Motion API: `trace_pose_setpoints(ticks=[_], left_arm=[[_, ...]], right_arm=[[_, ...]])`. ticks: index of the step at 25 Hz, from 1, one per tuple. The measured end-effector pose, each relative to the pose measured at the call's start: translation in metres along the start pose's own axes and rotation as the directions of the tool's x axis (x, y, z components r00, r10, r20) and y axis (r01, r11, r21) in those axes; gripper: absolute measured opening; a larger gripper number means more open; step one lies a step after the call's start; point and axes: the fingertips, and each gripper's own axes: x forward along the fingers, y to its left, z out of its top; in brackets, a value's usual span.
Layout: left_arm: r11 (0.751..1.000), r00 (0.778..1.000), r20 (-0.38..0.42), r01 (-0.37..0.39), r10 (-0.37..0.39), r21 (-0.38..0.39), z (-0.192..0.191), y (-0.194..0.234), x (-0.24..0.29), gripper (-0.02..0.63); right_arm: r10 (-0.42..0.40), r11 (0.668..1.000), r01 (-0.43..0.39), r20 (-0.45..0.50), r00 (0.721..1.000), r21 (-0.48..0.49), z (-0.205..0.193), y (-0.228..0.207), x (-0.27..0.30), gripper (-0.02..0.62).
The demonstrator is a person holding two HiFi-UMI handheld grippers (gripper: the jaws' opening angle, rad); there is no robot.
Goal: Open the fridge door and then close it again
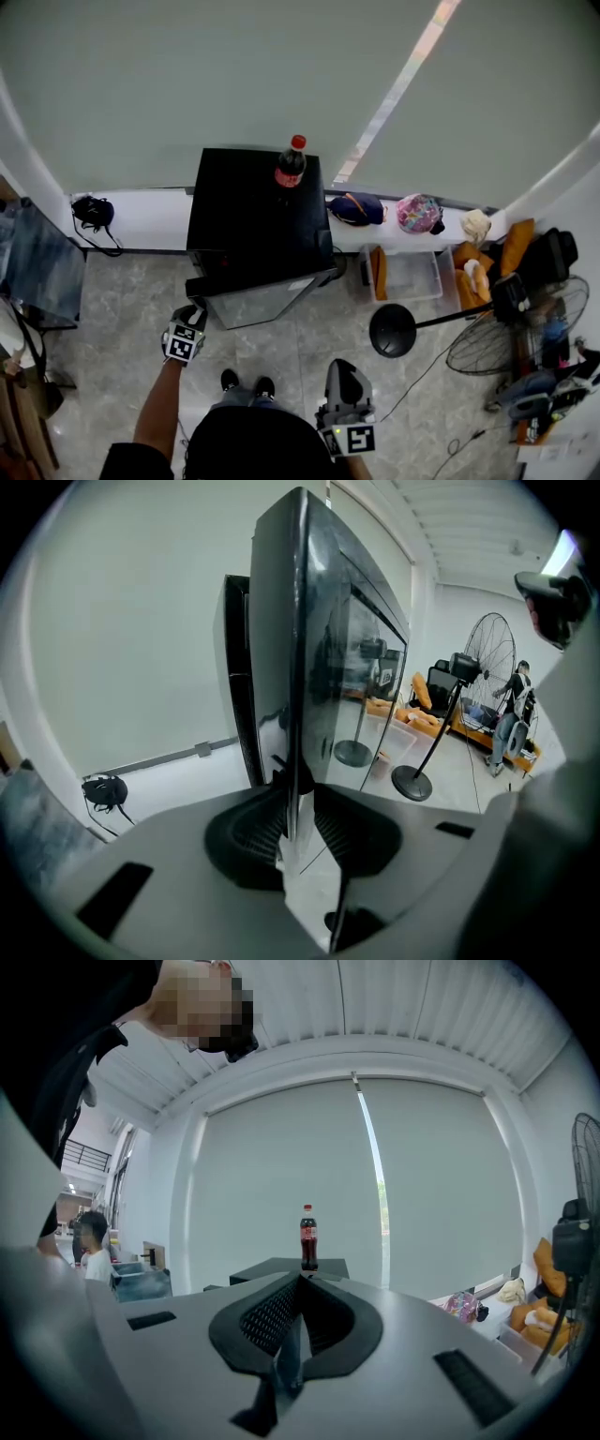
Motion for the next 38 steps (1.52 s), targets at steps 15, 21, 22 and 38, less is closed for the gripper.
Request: trace_pose_setpoints(ticks=[15, 21, 22, 38], left_arm=[[1.0, 1.0, 0.022, -0.015, 0.016, -0.027, -0.005, -0.015, -0.009, 0.091], [0.998, 0.999, 0.025, -0.042, 0.043, -0.041, -0.009, -0.022, -0.013, 0.089], [0.998, 0.999, 0.024, -0.048, 0.049, -0.045, -0.01, -0.023, -0.014, 0.089], [0.965, 0.979, -0.004, -0.204, 0.206, -0.162, -0.036, -0.06, -0.037, 0.094]], right_arm=[[-0.001, 0.999, 0.001, -0.01, 1.0, 0.039, -0.005, 0.035, -0.023, 0.009], [0.017, 0.999, -0.013, -0.075, 0.997, 0.048, -0.013, 0.03, -0.034, 0.009], [0.023, 0.999, -0.02, -0.072, 0.997, 0.043, -0.013, 0.028, -0.035, 0.008], [0.221, 0.975, -0.221, 0.027, 0.975, -0.014, 0.001, -0.036, -0.081, 0.009]])
